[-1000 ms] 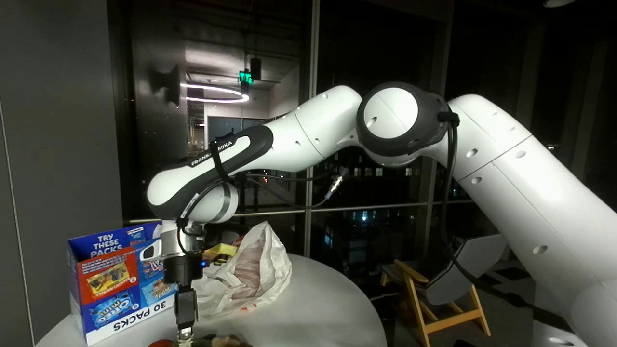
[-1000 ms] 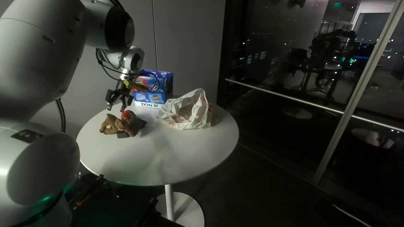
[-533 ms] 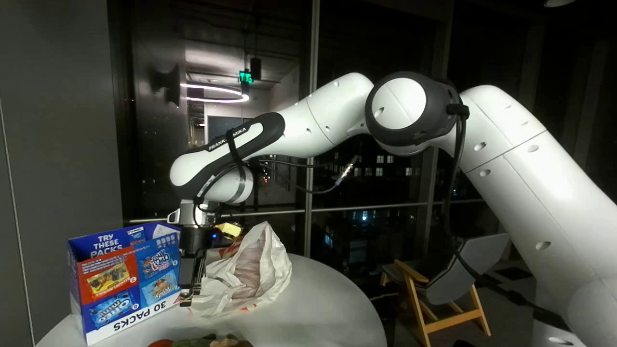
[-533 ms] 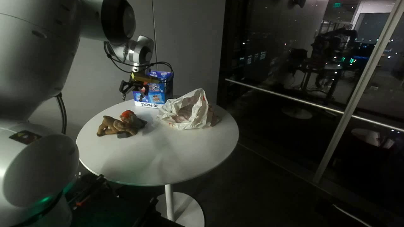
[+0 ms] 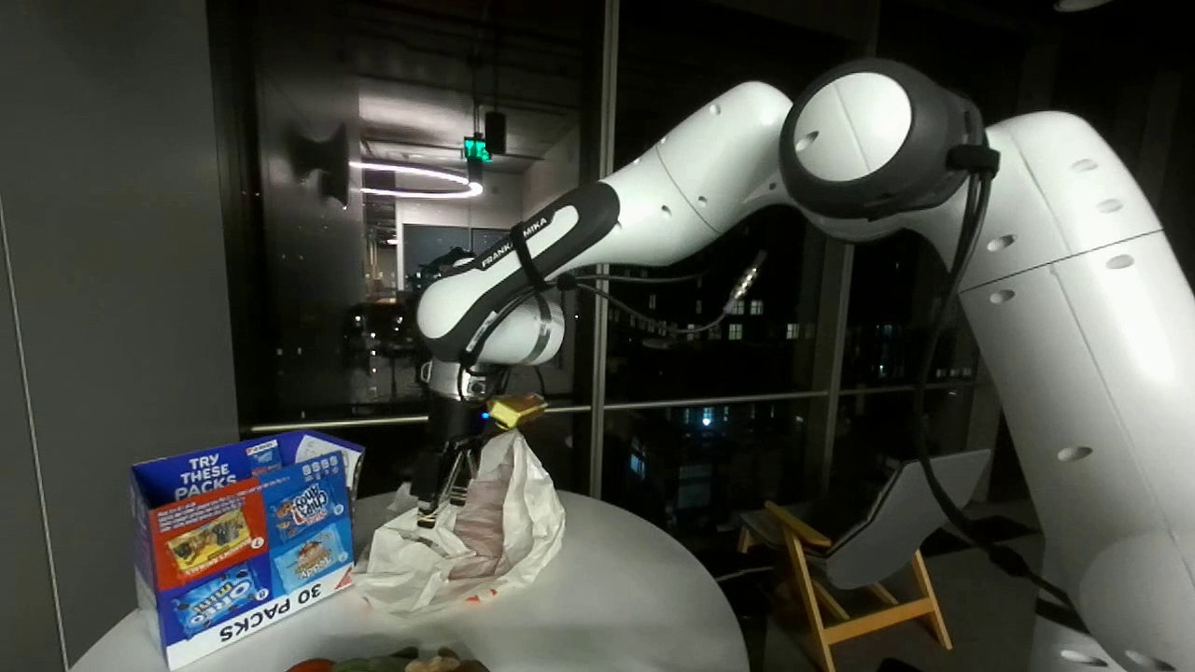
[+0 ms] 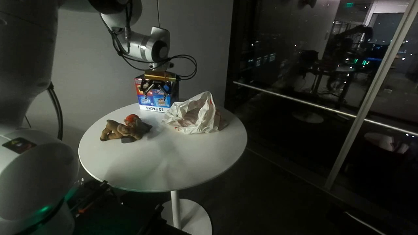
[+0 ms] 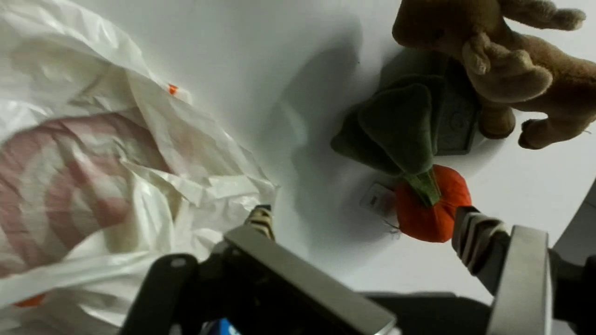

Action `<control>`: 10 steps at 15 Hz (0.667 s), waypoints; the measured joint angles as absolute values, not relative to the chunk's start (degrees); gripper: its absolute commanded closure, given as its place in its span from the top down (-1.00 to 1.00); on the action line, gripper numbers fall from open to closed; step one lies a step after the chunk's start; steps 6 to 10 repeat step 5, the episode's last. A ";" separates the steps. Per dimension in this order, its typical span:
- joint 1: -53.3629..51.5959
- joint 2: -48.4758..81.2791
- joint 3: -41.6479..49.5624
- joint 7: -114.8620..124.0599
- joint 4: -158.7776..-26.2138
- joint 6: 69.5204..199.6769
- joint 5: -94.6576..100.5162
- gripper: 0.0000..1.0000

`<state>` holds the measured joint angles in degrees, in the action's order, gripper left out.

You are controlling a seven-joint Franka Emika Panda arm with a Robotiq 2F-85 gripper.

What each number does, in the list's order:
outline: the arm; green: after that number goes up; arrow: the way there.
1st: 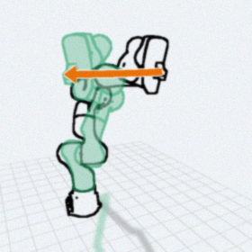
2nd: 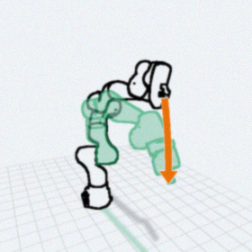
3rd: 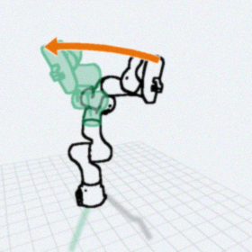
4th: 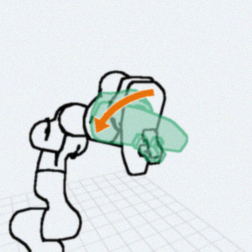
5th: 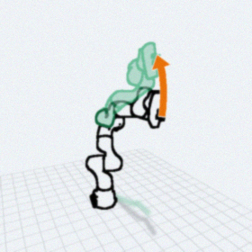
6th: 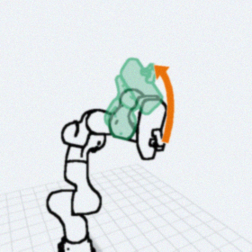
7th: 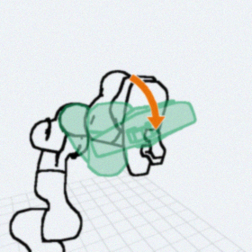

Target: Remove the objects inside the bag

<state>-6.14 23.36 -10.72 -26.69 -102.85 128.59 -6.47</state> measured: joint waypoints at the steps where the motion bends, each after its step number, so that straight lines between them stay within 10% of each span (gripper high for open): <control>1: -6.11 21.02 -10.08 -24.08 -105.73 129.52 -5.75 1.00; 10: -6.13 15.43 -9.46 -20.48 -112.18 130.84 -5.06 1.00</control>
